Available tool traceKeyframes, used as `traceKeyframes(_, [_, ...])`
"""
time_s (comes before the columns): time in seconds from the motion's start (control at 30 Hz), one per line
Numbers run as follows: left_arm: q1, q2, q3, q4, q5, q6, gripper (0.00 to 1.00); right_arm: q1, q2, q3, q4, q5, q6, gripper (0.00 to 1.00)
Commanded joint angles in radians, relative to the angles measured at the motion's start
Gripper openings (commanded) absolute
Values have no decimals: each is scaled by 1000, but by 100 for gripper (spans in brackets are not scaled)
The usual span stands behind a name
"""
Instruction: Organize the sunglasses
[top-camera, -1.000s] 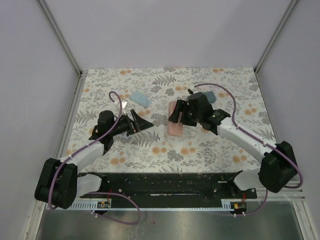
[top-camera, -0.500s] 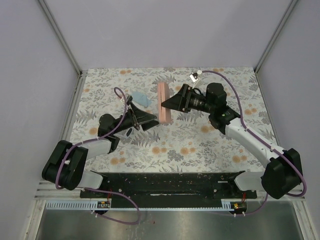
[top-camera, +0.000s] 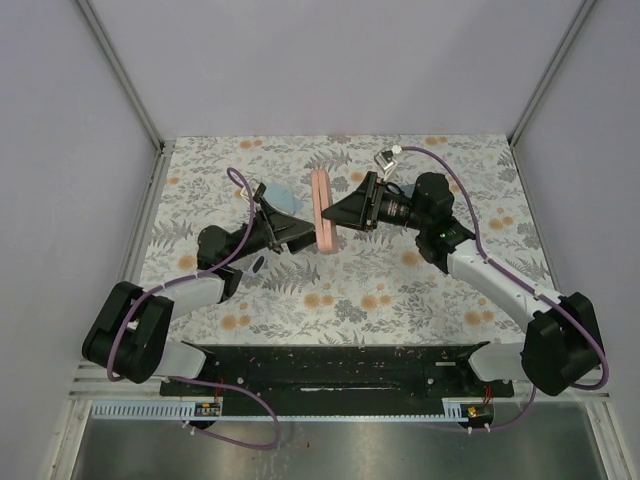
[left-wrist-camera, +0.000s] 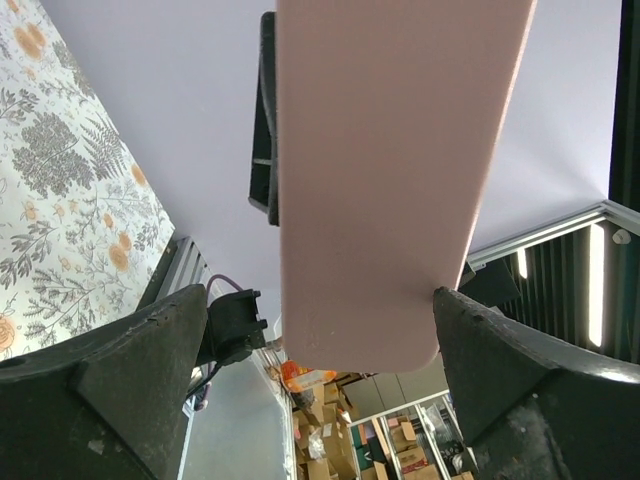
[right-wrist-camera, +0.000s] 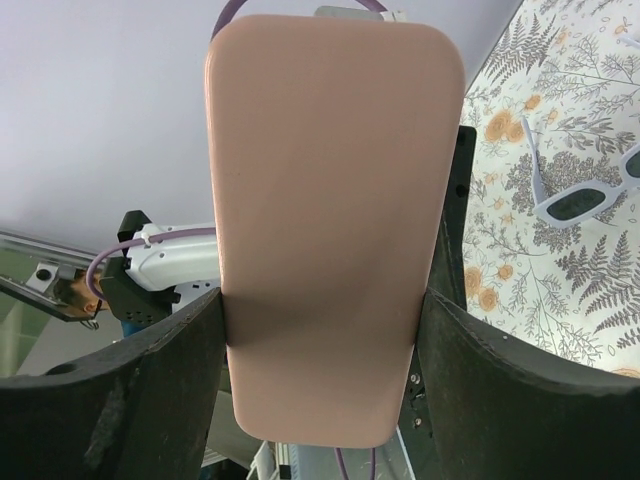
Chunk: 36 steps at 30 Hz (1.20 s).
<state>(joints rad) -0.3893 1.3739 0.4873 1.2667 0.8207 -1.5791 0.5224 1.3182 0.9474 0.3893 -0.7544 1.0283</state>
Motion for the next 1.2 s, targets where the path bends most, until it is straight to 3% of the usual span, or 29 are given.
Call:
traceKeyframes(0.0, [-3, -39, 33, 399, -31, 10, 99, 4, 16, -9, 134, -43, 55, 43])
traceKeyframes(0.37, [-5, -18, 42, 399, -41, 27, 98, 8, 47, -67, 184, -62, 95, 41])
traceKeyframes(0.5, [-5, -13, 50, 399, -32, 25, 82, 10, 42, -73, 171, -59, 85, 41])
traceKeyframes(0.57, [-5, -3, 57, 399, -28, 21, 79, 11, 46, -70, 160, -59, 78, 41])
traceKeyframes(0.9, [-10, 22, 71, 399, -22, 13, 86, 14, 72, -61, 141, -76, 67, 41])
traceKeyframes(1.03, [-10, 34, 82, 399, -11, 10, 65, 14, 73, -58, 137, -79, 62, 40])
traceKeyframes(1.17, [-10, 47, 86, 398, 1, 13, 51, 13, 70, -39, 67, -65, 23, 38])
